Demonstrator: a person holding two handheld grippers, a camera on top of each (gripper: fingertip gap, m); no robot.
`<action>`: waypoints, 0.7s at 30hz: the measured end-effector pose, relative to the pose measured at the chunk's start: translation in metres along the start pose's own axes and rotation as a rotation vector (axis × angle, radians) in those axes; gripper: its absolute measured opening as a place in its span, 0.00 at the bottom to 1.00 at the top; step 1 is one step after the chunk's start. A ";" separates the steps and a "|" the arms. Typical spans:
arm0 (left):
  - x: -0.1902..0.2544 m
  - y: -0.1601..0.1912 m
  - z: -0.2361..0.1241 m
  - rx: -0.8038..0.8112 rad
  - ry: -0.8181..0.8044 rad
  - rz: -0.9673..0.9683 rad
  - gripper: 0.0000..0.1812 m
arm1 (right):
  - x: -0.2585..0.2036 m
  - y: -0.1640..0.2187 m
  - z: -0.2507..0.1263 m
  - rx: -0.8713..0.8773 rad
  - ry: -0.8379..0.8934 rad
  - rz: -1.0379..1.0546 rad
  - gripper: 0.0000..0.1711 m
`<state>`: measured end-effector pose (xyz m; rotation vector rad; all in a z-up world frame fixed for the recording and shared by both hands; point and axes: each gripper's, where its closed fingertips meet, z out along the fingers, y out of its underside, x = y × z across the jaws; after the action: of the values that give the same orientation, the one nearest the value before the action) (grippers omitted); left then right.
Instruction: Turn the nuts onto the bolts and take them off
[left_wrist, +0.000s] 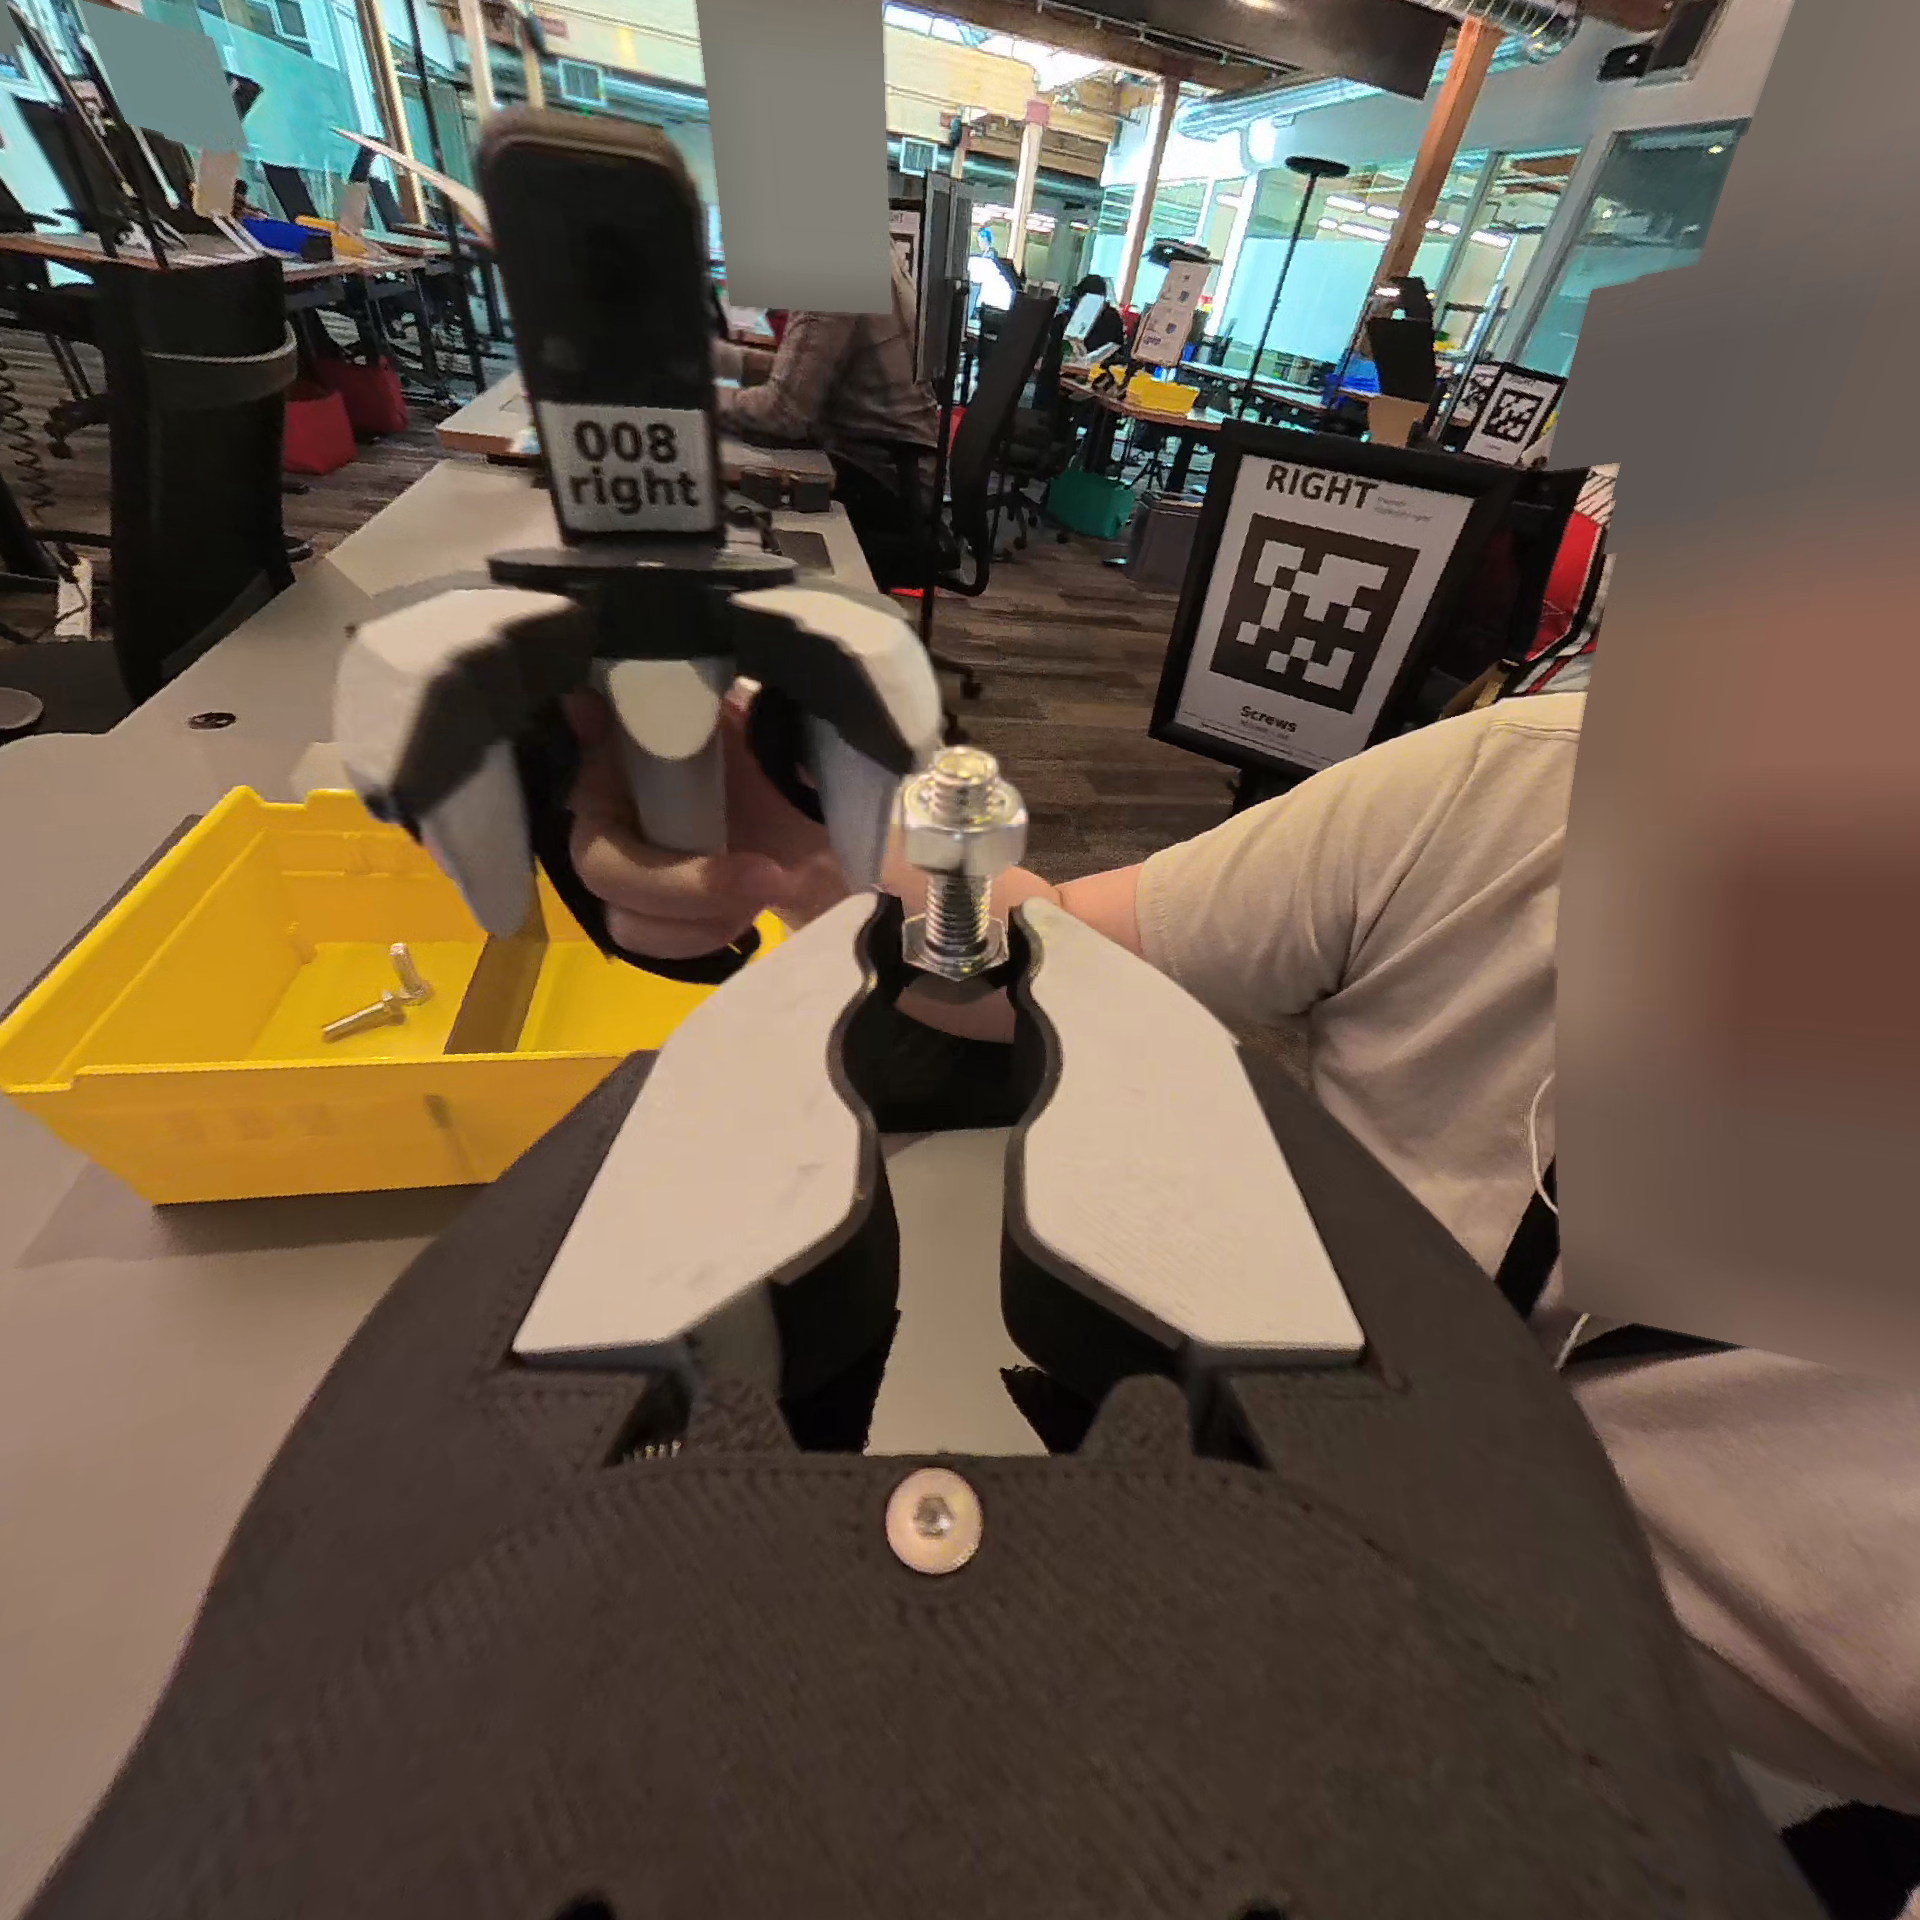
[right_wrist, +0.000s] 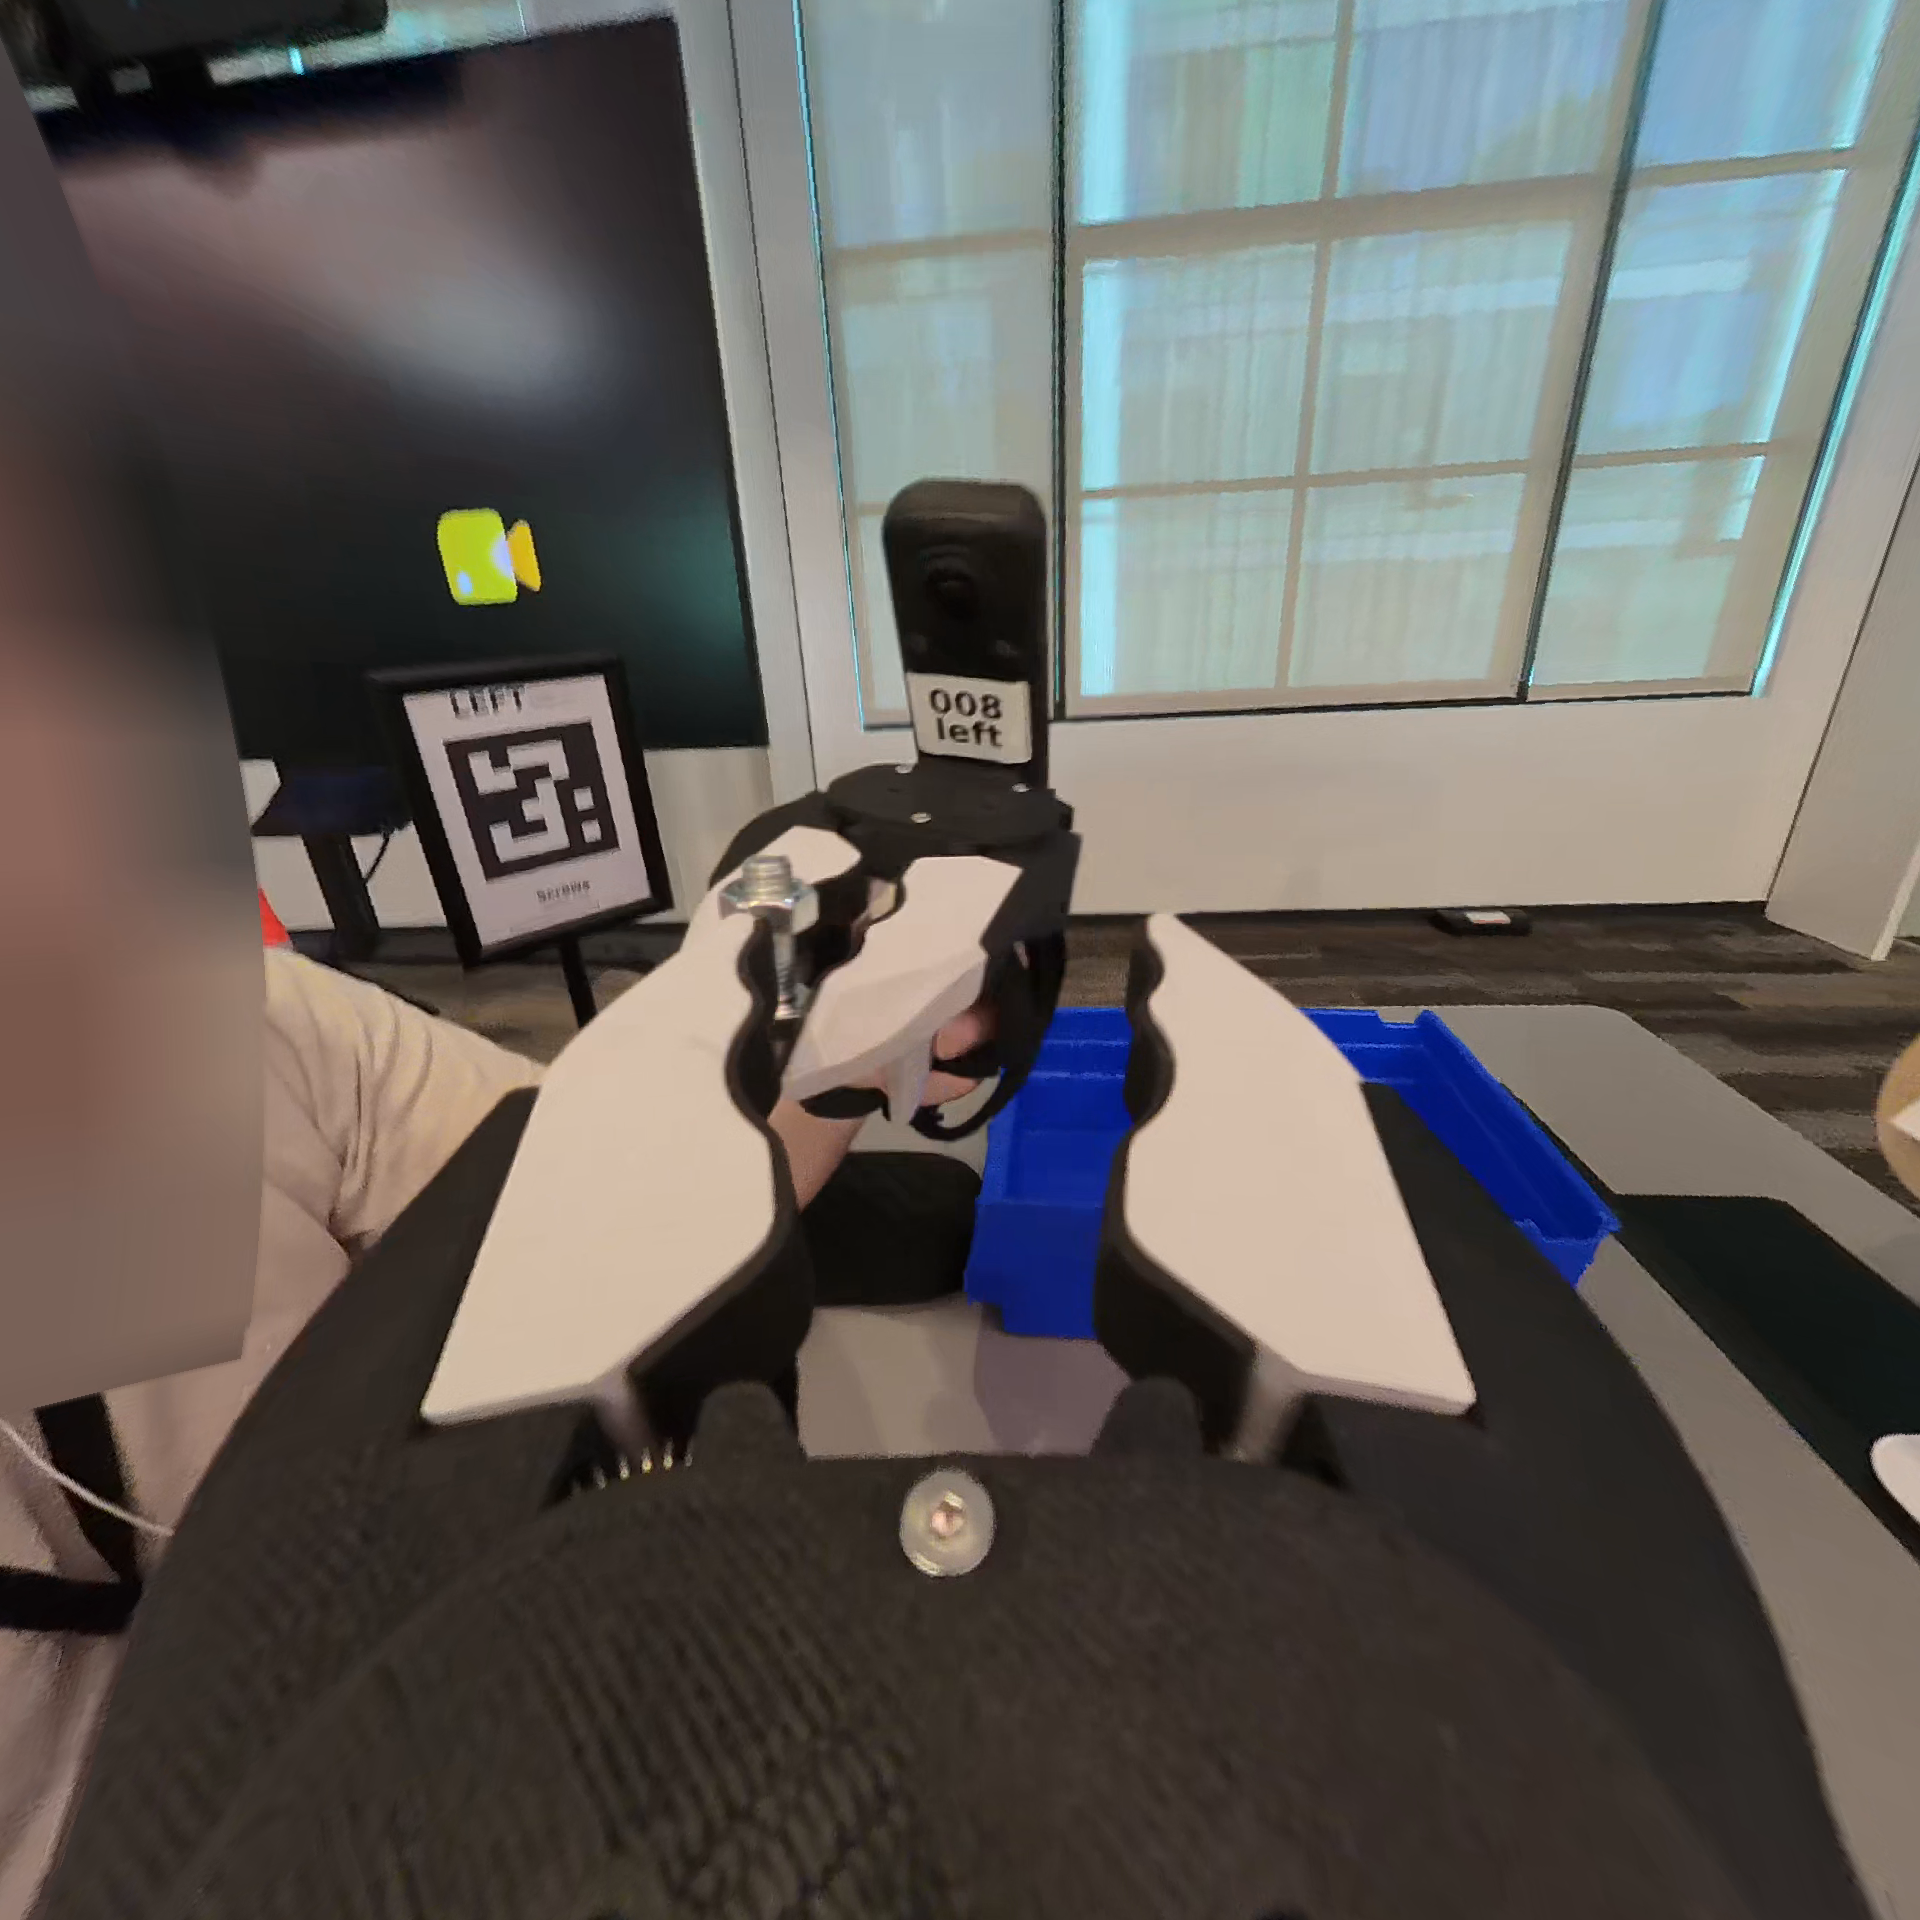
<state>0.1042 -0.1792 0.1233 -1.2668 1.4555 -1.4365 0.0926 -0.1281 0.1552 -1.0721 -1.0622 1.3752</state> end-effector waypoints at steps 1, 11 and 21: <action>0.000 -0.001 -0.001 0.001 -0.003 0.000 0.10 | -0.003 -0.002 -0.001 0.007 -0.010 -0.006 0.40; 0.005 0.000 0.003 -0.009 0.016 0.006 0.10 | 0.003 0.001 0.000 -0.009 0.046 -0.060 0.45; 0.003 0.007 0.009 -0.040 0.020 -0.010 0.10 | -0.011 0.004 0.014 -0.046 0.044 -0.109 0.45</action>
<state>0.1106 -0.1852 0.1160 -1.2893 1.4994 -1.4374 0.0785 -0.1403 0.1543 -1.0574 -1.1087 1.2406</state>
